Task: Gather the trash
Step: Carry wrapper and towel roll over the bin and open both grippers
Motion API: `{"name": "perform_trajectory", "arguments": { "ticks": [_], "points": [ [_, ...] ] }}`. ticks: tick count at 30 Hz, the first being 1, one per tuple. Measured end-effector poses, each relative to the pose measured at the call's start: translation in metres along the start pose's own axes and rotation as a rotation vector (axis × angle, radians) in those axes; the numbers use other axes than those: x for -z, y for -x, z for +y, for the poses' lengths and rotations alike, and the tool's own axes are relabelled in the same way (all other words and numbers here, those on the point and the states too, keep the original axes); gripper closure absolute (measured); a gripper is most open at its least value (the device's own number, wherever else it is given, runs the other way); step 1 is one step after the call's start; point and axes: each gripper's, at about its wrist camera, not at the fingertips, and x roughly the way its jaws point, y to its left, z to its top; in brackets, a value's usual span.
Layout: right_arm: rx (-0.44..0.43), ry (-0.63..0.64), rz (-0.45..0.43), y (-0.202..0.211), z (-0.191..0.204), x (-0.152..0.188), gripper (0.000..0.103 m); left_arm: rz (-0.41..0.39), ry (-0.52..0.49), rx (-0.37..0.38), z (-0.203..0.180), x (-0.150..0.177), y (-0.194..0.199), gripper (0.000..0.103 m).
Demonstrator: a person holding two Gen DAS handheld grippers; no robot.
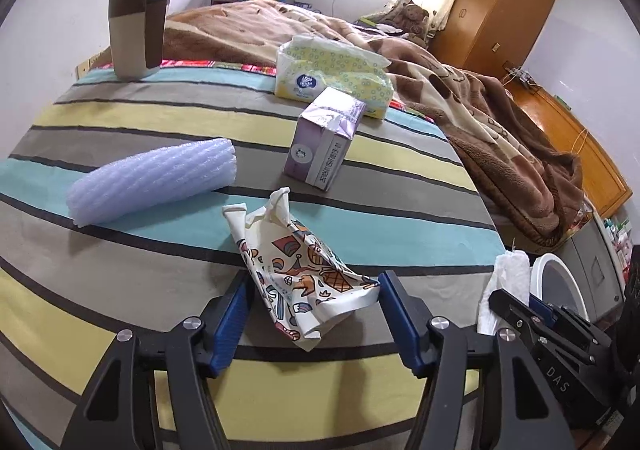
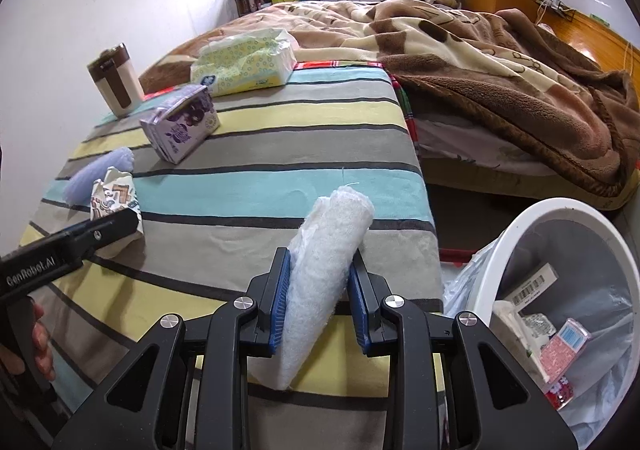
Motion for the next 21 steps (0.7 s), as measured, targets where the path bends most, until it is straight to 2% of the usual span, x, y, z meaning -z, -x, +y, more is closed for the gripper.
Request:
{"name": "perform_trajectory", "arguments": {
  "ticks": [5,21],
  "points": [
    [-0.037,-0.019,-0.043,0.013,0.001,0.002,0.076,-0.037,-0.067,-0.005,-0.015,0.005,0.016,0.039],
    [-0.033,-0.044,-0.153,0.065,-0.013,0.014,0.076,-0.134,-0.164,0.035,-0.054,0.03,0.081,0.039]
  ]
}}
